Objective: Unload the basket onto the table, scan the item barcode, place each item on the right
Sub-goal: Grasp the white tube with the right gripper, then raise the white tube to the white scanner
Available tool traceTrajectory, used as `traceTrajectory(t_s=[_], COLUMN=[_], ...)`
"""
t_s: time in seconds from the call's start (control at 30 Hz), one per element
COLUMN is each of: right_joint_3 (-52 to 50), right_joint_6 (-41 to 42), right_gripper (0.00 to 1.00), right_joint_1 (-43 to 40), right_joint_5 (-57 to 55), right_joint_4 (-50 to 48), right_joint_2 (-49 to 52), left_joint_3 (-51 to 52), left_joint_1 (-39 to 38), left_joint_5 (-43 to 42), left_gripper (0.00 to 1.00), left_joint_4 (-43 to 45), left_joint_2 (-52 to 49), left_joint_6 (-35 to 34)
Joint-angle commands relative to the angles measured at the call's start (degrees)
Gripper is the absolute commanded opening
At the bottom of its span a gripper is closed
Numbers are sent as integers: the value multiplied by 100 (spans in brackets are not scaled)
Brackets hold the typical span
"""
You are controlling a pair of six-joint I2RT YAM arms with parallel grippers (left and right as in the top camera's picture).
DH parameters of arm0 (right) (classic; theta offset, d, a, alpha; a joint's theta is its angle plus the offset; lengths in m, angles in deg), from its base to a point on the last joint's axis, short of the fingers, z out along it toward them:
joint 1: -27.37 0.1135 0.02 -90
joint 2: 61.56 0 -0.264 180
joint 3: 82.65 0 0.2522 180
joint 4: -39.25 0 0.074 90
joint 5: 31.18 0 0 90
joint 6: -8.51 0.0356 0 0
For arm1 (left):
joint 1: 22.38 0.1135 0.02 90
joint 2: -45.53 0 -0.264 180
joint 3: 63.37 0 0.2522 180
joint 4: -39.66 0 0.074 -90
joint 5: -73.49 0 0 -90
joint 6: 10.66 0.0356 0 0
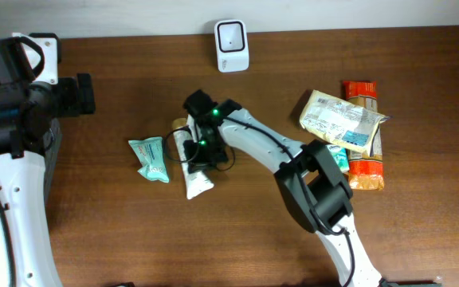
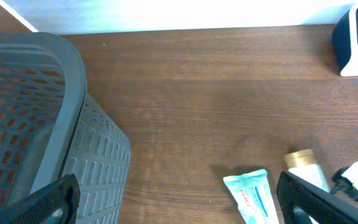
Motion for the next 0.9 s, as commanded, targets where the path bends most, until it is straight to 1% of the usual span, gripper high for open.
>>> traceTrajectory(t_s=[0.0,0.07,0.13,0.2,0.23,0.3,0.33,0.4,0.5,0.87], right_joint_3=[-98,-98,-98,-98,-98,-98,-98,-98,-98,-98], right_joint_6=[-872,-1279,-1690,-1823,-1853,-2208,-2253,-2269,-2319,-2323], right_gripper=[4,4,4,4,4,4,4,4,4,4], right_joint_1=[-468,-702,-1043,-1440,-1598,-1952,-2065,-2306,-2455,-2452], right_joint_5=[120,417,1075,1845,2155,3169,3414,3598,3692,3698], right_joint_4=[92,140,160,160,160,160,153,164,157,153], right_joint_2=[-739,-1211,-1797,-2247,-2374,-2575,-2618,-2715,-2820,-2839], left_joint_3=[-15,-15,-15,-15,-15,-15,-15,-15,-15,-15], left_joint_1=[4,4,4,4,4,4,4,4,4,4], left_joint_5=[-42,-42,-42,-42,-42,-42,-42,-42,-42,-42], left_gripper=[99,99,99,99,99,99,99,99,99,99], left_joint_4=[9,9,9,9,9,9,9,9,7,9], left_joint_2=[46,46,46,46,46,46,46,46,46,46], left_joint_6=[74,74,74,76,74,74,74,74,74,76])
